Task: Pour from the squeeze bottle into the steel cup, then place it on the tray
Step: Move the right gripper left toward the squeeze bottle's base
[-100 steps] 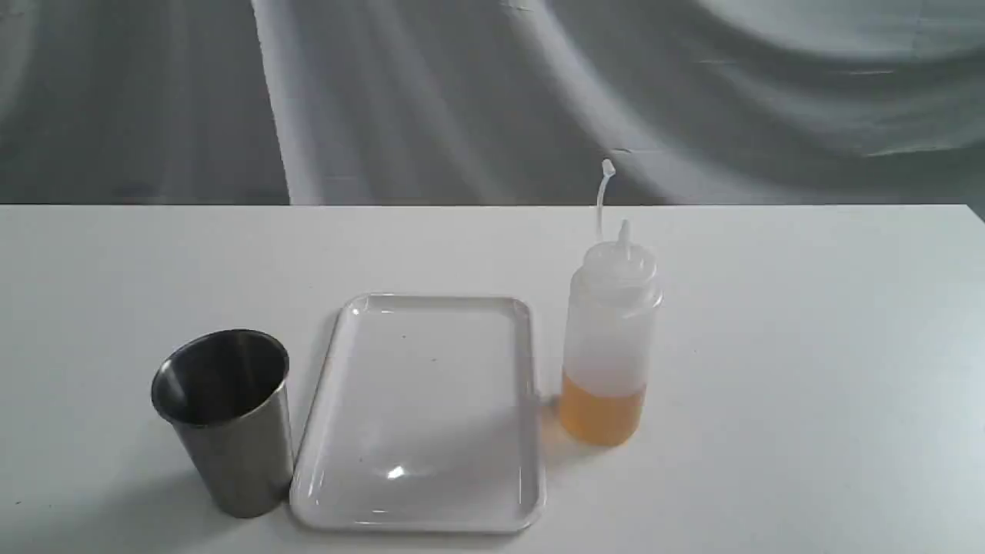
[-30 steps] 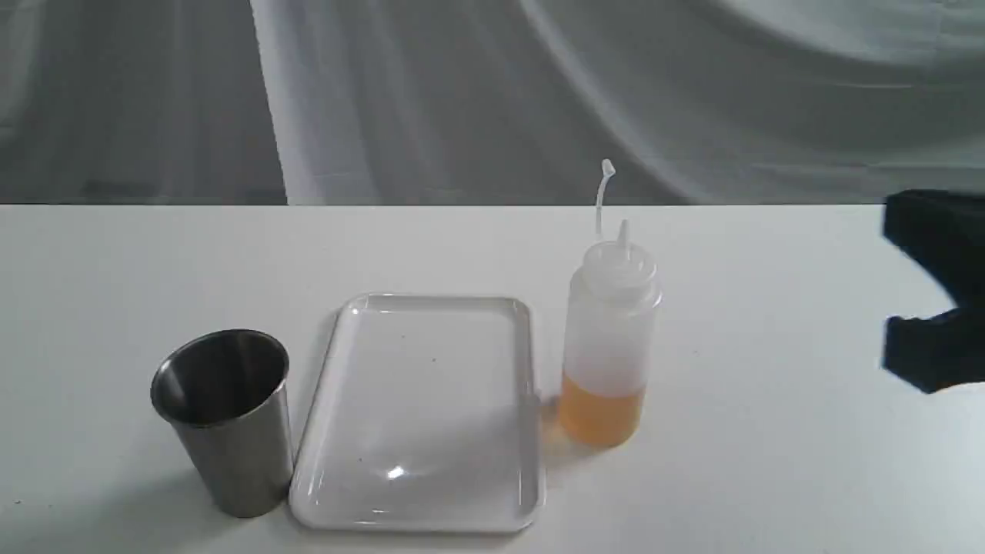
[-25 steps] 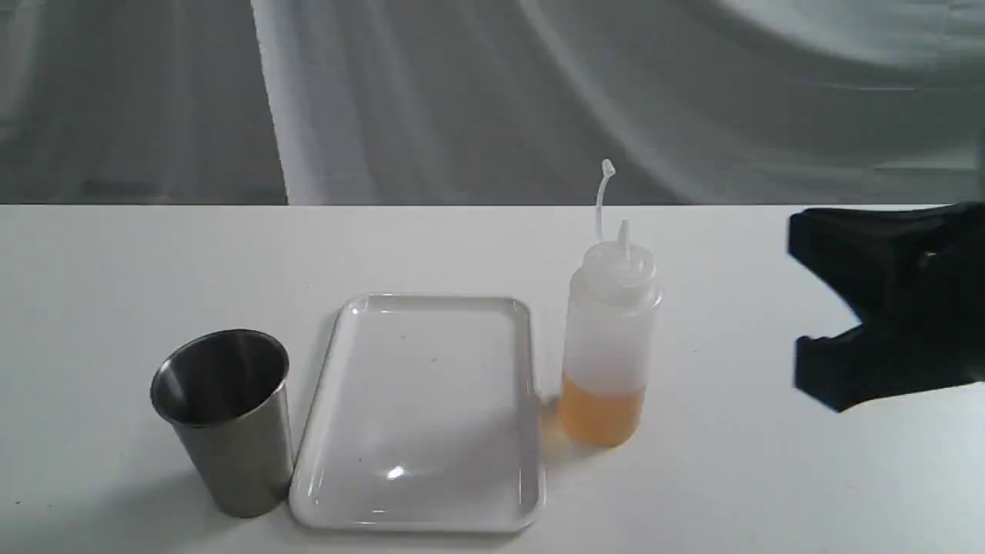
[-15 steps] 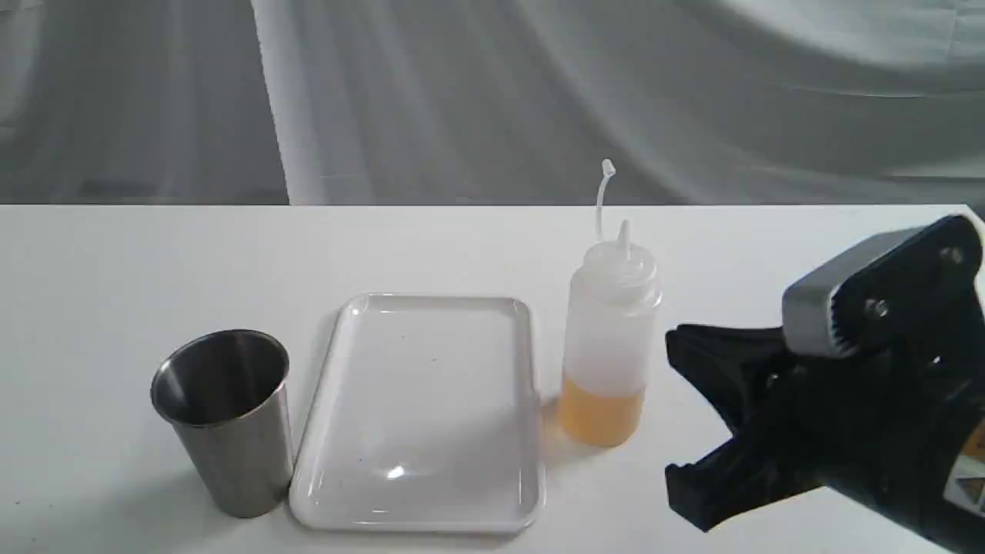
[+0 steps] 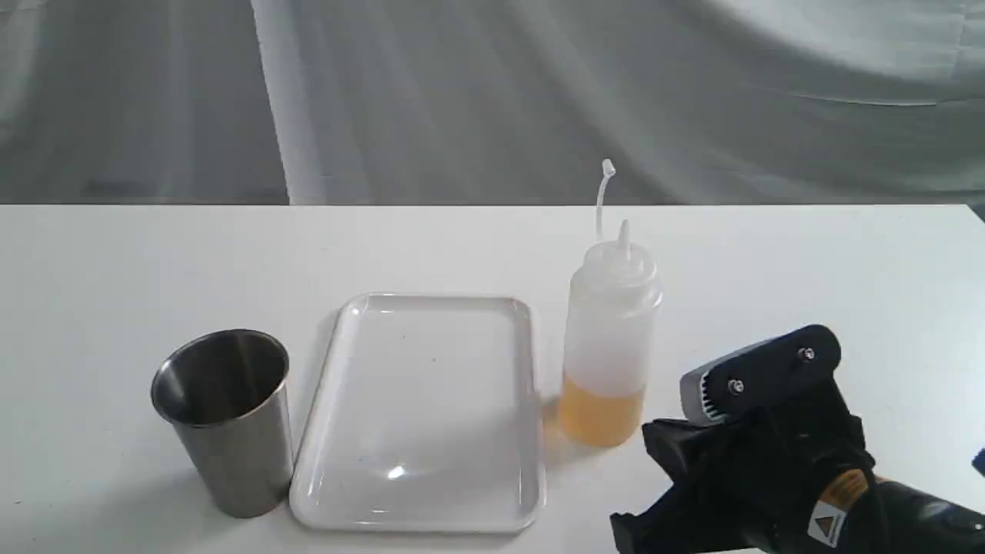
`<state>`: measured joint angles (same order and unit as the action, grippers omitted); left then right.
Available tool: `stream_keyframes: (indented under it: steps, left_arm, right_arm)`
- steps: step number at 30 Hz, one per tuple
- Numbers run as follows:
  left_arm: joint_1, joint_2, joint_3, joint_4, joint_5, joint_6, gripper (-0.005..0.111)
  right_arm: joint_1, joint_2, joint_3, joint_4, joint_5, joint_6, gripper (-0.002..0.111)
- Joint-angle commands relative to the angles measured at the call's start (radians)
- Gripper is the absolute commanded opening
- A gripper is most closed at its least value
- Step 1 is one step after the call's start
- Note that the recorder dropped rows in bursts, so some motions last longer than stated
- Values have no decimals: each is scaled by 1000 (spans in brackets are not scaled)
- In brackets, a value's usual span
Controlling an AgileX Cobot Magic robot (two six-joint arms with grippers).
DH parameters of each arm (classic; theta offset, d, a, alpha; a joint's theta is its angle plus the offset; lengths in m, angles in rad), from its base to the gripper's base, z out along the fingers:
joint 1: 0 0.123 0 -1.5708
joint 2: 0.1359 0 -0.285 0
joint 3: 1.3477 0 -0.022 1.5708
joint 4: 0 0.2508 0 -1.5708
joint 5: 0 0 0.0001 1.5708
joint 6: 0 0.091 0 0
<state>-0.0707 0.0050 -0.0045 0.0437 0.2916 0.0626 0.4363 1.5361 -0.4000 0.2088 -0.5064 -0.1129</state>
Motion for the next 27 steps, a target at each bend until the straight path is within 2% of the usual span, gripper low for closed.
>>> stream_keyframes:
  steps: [1, 8, 10, 14, 20, 22, 24, 27]
  left_arm:
    - [-3, -5, 4, 1, -7, -2, 8]
    - [-3, -5, 4, 1, -7, -2, 8]
    - [-3, -5, 4, 1, -7, -2, 8]
    - [-3, -5, 4, 1, -7, -2, 8]
    - [-3, -5, 4, 1, -7, -2, 8]
    - [-3, -5, 4, 1, -7, -2, 8]
    - [-3, -5, 4, 1, -7, -2, 8]
    - [-3, -5, 4, 1, -7, -2, 8]
  right_arm:
    - [3, 7, 8, 39, -36, -13, 0]
    - [3, 7, 8, 69, -49, -16, 0]
    - [3, 7, 8, 69, -46, -16, 5]
    - [3, 7, 8, 69, -29, -16, 27]
    - [3, 7, 8, 69, -11, -16, 88]
    - [3, 7, 8, 69, -11, -16, 101]
    - [3, 7, 8, 71, -11, -16, 105]
    - [3, 7, 8, 76, -11, -16, 105]
